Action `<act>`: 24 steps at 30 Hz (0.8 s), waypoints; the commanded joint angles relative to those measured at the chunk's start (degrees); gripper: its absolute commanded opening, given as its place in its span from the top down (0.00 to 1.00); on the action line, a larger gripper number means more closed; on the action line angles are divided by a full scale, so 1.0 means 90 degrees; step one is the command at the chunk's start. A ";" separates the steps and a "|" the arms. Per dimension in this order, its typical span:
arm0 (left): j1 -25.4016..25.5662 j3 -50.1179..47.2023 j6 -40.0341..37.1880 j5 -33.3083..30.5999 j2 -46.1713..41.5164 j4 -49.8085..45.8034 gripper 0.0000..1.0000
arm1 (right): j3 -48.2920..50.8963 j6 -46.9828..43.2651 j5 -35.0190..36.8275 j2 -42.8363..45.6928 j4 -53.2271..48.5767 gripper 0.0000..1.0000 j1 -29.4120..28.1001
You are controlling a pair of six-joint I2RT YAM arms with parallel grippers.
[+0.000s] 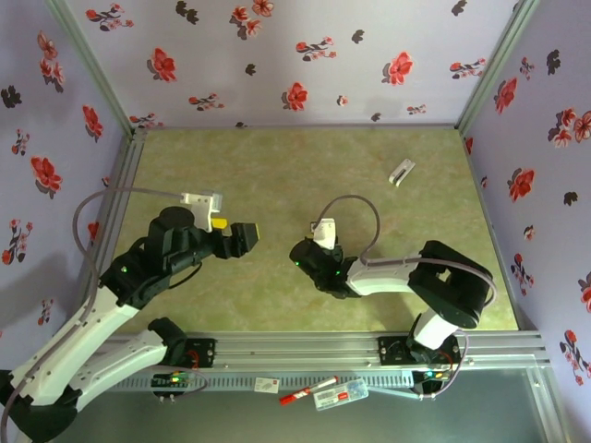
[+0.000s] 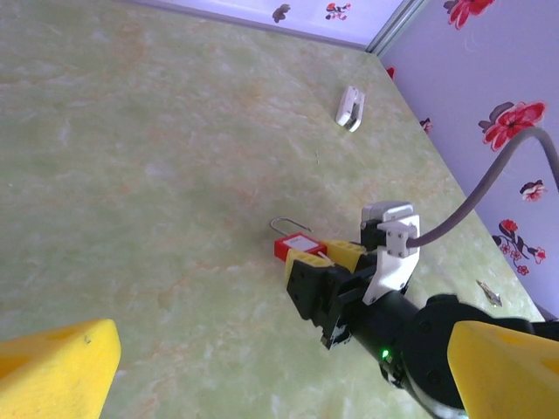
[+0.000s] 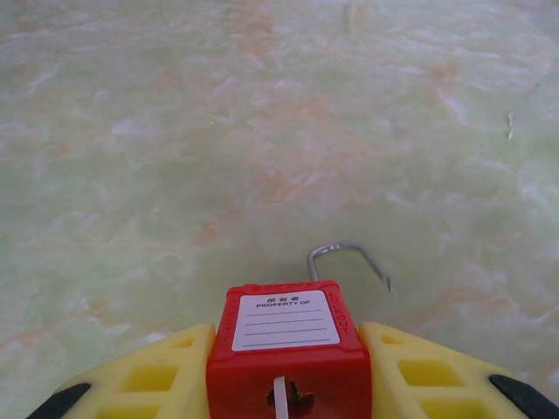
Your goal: Unlock with the key
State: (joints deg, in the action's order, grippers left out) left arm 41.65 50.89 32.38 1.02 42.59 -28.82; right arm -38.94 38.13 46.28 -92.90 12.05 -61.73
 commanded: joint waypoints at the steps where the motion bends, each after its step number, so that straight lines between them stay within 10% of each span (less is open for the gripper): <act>1: -0.0050 -0.0096 -0.0065 -0.0138 -0.0177 -0.0145 0.03 | -0.0002 0.0740 0.0425 -0.0122 -0.0110 1.00 -0.0224; 8: -0.0066 -0.0271 0.0018 -0.0252 -0.0512 -0.0254 0.03 | -0.0213 0.1183 0.0359 -0.0342 -0.0595 0.91 -0.0558; 17: -0.0076 -0.0447 0.0113 -0.0328 -0.0835 -0.0353 0.03 | -0.0290 0.1596 0.0290 -0.0228 -0.1006 0.40 -0.0679; 24: -0.0077 -0.0414 0.0156 -0.0405 -0.0905 -0.0402 0.02 | -0.0308 0.1482 0.0050 0.0404 -0.1194 0.24 -0.0766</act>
State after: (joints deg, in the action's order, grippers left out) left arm 41.43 47.33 32.82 -1.15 34.85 -32.01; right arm -40.64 50.50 46.65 -93.10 3.07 -67.92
